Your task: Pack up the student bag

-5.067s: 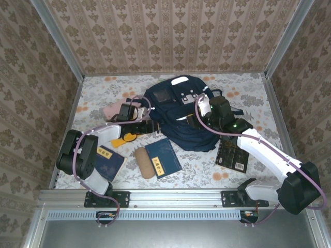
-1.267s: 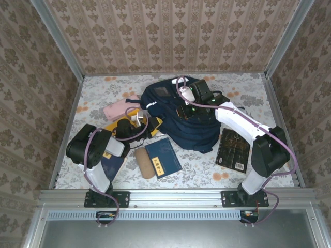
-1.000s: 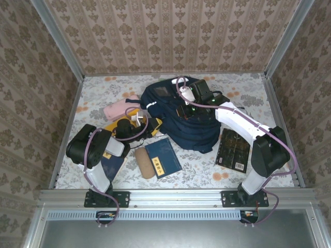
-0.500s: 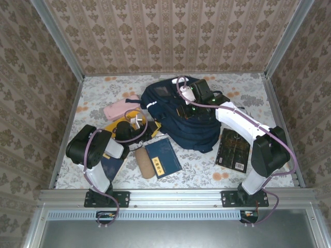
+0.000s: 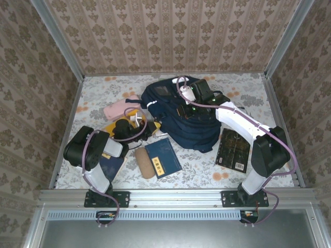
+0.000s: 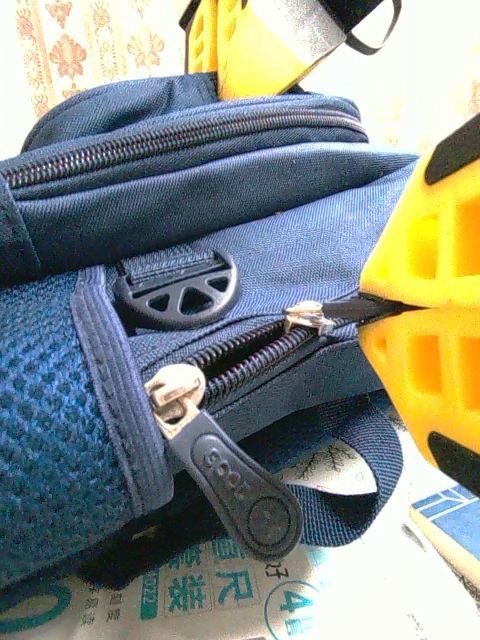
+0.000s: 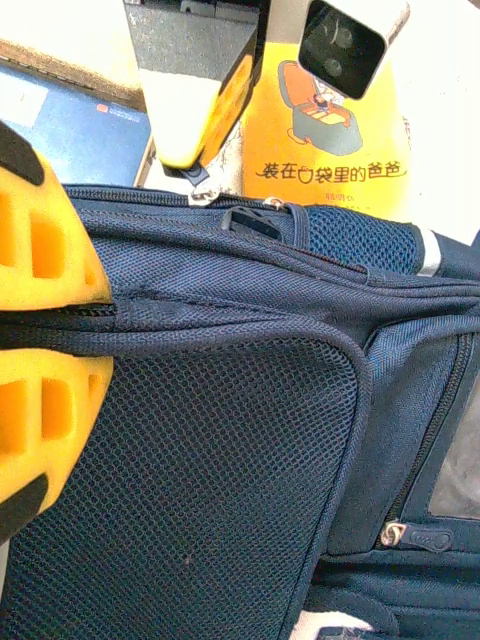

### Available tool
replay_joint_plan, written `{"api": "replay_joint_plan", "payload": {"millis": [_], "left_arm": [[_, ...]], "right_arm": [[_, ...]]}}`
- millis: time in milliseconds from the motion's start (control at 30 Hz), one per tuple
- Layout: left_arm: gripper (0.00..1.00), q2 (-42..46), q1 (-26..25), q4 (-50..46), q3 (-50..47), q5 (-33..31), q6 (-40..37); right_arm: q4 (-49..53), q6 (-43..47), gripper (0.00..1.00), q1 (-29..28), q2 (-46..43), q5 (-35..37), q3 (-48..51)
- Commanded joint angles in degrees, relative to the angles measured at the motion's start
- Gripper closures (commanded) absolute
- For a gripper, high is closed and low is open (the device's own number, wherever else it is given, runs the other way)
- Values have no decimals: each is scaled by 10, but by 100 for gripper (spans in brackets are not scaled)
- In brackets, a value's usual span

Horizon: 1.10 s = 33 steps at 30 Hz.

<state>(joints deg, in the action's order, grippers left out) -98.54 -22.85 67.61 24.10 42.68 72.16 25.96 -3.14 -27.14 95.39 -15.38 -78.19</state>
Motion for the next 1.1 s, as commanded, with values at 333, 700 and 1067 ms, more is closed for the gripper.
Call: {"api": "replay_joint_plan", "payload": {"millis": [333,700,1067], "left_arm": [[100,198,-131,-711,212,-95,-454],[100,146,-201,-818,278,-161,-520],[100,101,-288,-877,367,-194,-576]], "right_arm": [[-13,6,100,3,1,3,-37],[12,-34,100,-19,20,-9,-60],[4,-139,100,-24,58,-11,-80]]}}
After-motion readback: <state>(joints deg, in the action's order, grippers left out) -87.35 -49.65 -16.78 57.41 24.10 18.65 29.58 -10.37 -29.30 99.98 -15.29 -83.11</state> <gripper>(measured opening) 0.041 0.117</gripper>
